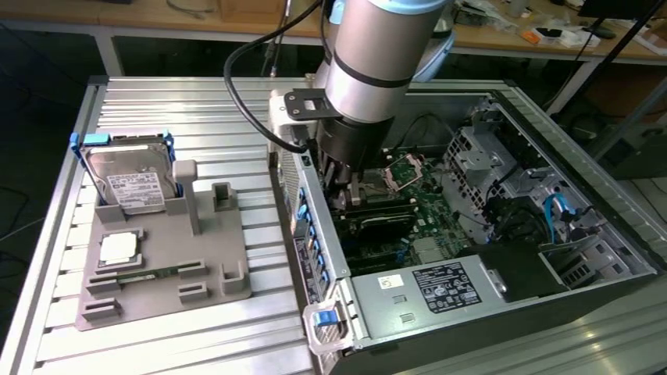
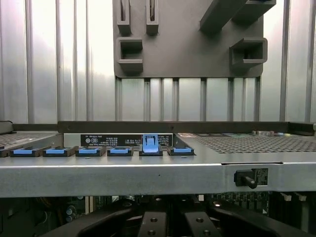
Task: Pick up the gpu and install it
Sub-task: 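Press down on the gpu until it lock into place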
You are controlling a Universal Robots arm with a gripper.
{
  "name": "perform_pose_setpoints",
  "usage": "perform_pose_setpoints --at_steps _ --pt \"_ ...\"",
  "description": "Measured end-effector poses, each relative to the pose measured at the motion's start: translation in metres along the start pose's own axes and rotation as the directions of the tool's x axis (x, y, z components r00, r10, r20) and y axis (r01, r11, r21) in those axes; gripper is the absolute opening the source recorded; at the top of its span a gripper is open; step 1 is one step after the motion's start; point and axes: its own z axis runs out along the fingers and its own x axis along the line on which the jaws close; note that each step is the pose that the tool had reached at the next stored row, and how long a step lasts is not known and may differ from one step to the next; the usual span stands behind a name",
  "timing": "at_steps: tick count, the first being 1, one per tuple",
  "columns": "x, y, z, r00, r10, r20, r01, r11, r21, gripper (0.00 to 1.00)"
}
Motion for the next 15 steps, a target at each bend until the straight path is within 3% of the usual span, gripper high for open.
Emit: perform_pose_setpoints --at_steps 7,15 --pt "-0.003 -0.0028 -0.0016 1.0000 0.000 -0.0012 0.000 1.0000 -0.0037 0.11" --pt "-0.003 -0.0153 -0.0035 1.0000 0.002 0.0007 -0.002 0.9997 -0.0248 0.11"
